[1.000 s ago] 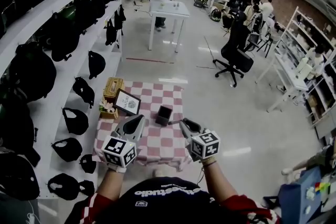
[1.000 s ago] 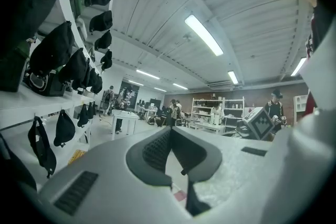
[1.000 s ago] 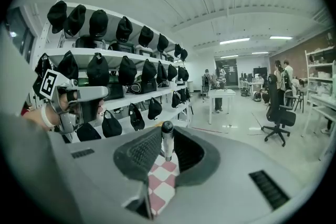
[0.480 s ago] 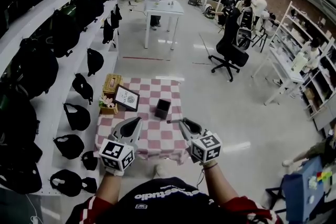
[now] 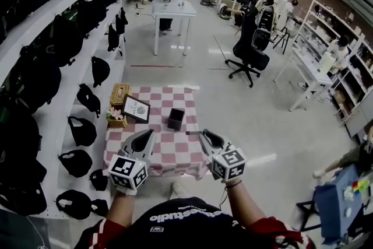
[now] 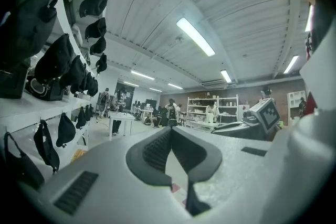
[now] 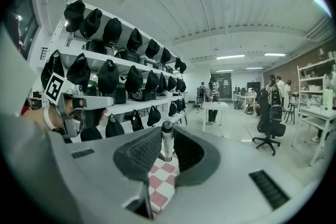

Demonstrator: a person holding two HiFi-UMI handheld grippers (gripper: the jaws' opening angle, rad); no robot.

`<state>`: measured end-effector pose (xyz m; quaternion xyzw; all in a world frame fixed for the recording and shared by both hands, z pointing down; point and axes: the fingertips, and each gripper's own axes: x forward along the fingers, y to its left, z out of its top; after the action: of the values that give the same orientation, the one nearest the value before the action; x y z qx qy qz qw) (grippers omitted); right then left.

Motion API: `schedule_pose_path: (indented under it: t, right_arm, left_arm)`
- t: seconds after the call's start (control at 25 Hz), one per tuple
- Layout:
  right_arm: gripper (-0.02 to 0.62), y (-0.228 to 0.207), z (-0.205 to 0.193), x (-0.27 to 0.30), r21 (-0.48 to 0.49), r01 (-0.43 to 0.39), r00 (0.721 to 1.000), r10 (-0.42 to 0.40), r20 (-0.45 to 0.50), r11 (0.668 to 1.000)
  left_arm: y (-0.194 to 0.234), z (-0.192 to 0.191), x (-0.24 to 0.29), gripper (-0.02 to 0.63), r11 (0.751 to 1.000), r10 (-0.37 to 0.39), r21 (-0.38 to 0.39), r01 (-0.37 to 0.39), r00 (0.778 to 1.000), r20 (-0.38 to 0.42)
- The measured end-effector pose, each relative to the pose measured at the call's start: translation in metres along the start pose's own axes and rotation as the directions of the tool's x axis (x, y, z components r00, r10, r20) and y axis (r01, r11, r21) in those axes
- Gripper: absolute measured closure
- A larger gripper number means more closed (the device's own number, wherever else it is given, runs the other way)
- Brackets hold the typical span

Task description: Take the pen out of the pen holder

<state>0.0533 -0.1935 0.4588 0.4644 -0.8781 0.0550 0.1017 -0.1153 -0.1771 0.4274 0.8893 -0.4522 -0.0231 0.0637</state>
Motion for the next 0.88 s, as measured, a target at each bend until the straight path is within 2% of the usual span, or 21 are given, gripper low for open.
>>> schedule_pose_path:
  t: [0.48, 0.88]
  right_arm:
    - [0.528, -0.003, 0.009, -0.015, -0.006, 0.041, 0.999, -0.041, 0.03, 0.999]
    - [0.528, -0.001, 0.005, -0.021, -0.024, 0.048, 0.999, -0.048, 0.01, 0.999]
  left_arm:
    - [-0.013, 0.0, 0.002, 0.6, 1.0, -0.03, 0.0, 0.03, 1.0, 0.0]
    - [-0.018, -0.003, 0.001, 0.601, 0.999, -0.036, -0.02, 0.036, 0.999, 0.006]
